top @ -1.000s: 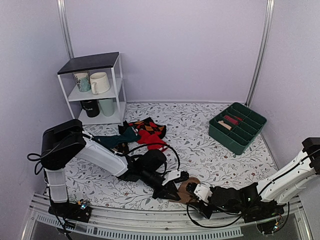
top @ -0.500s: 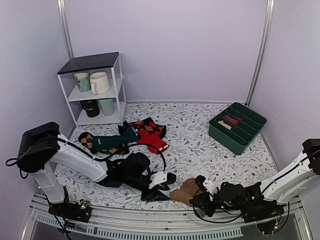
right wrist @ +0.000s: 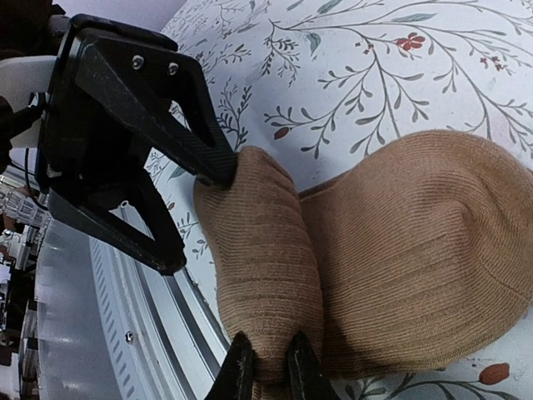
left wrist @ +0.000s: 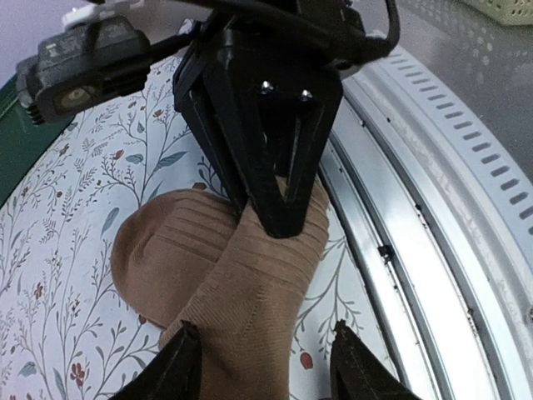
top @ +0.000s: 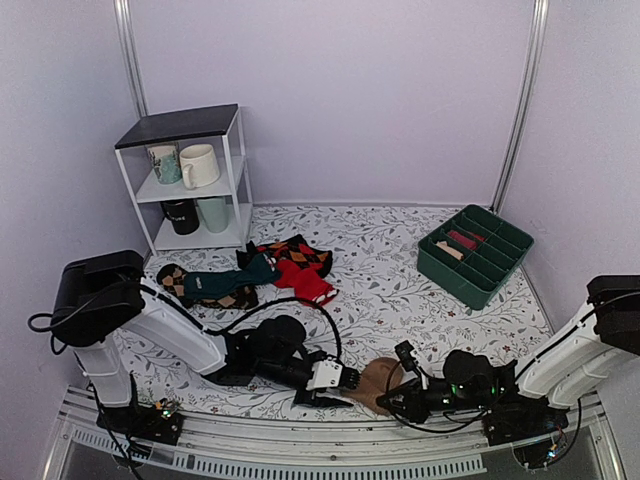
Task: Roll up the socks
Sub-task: Roll a pair of socks at the center of the board.
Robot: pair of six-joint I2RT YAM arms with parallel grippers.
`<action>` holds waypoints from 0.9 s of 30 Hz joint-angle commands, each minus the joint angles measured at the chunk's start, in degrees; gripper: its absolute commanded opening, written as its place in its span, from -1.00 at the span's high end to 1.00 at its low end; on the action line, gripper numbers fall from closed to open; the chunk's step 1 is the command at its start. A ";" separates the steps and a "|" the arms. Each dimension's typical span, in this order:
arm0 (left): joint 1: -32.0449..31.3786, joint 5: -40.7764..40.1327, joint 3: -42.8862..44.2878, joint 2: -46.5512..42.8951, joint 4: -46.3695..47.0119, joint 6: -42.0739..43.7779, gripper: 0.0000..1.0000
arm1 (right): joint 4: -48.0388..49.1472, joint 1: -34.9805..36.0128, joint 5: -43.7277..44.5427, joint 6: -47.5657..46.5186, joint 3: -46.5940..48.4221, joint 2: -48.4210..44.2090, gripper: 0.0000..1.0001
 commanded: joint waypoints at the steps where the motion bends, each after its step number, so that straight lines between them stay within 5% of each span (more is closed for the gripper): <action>1: -0.73 1.08 2.61 1.85 2.64 3.49 -0.06 | -7.54 -0.32 -5.55 2.02 -1.52 5.43 0.93; 9: -0.73 1.25 4.24 5.38 2.88 3.81 -0.07 | -6.53 -0.80 -6.93 1.36 -1.14 7.08 0.94; 21: -1.89 -1.78 7.29 7.49 -9.40 5.97 -0.06 | -6.79 -2.29 -8.15 0.82 -1.66 6.60 0.95; 27: -3.16 -3.06 8.96 10.92 -14.32 6.20 0.20 | -7.17 -3.44 -9.75 -0.37 -1.12 6.93 0.95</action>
